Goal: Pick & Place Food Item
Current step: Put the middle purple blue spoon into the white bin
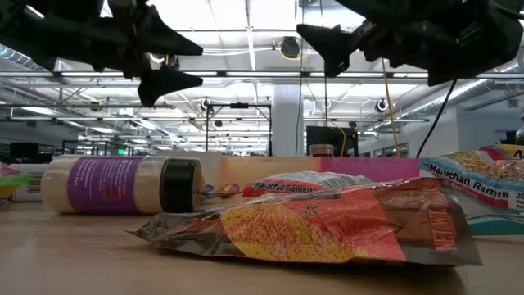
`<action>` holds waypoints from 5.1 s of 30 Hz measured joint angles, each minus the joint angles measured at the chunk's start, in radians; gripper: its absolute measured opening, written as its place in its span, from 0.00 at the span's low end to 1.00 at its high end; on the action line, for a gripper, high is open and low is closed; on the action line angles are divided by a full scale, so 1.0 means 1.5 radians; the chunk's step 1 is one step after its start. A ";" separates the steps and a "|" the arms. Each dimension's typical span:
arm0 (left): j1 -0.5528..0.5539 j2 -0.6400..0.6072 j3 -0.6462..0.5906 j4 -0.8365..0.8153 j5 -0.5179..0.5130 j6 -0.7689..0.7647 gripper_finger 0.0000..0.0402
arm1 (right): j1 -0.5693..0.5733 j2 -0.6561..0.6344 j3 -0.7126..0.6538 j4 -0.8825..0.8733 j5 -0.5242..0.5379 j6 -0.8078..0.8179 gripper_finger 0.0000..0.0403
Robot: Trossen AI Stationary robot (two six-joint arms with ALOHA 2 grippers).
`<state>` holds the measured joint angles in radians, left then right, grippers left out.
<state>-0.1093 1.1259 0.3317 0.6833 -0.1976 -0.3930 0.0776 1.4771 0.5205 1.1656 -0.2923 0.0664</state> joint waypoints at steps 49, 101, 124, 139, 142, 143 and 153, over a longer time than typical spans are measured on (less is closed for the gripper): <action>0.215 0.054 0.005 -0.200 0.189 0.060 0.72 | -0.167 0.001 0.000 -0.189 0.058 -0.072 0.78; 0.263 0.416 0.257 -0.314 0.305 0.079 0.26 | -0.192 0.001 0.001 -0.173 0.054 -0.072 0.78; 0.227 0.401 0.280 -0.334 0.375 0.016 0.01 | -0.192 0.001 0.001 -0.175 0.055 -0.072 0.78; 0.189 0.211 0.435 -0.682 0.119 0.133 0.00 | -0.192 0.001 0.001 -0.183 0.055 -0.073 0.78; 0.204 0.170 0.451 -0.733 0.068 0.144 0.00 | -0.192 0.001 0.001 -0.187 0.055 -0.073 0.78; 0.212 0.155 0.455 -0.738 0.060 0.144 0.00 | -0.192 0.001 0.001 -0.187 0.055 -0.072 0.78; 0.344 0.051 0.456 -0.696 0.171 0.103 0.00 | -0.157 0.000 0.001 -0.186 0.113 -0.190 0.78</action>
<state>0.4070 1.2026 1.0164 -0.3606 0.0596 -0.2387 -0.1575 1.4776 0.5213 0.8874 -0.1232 -0.2184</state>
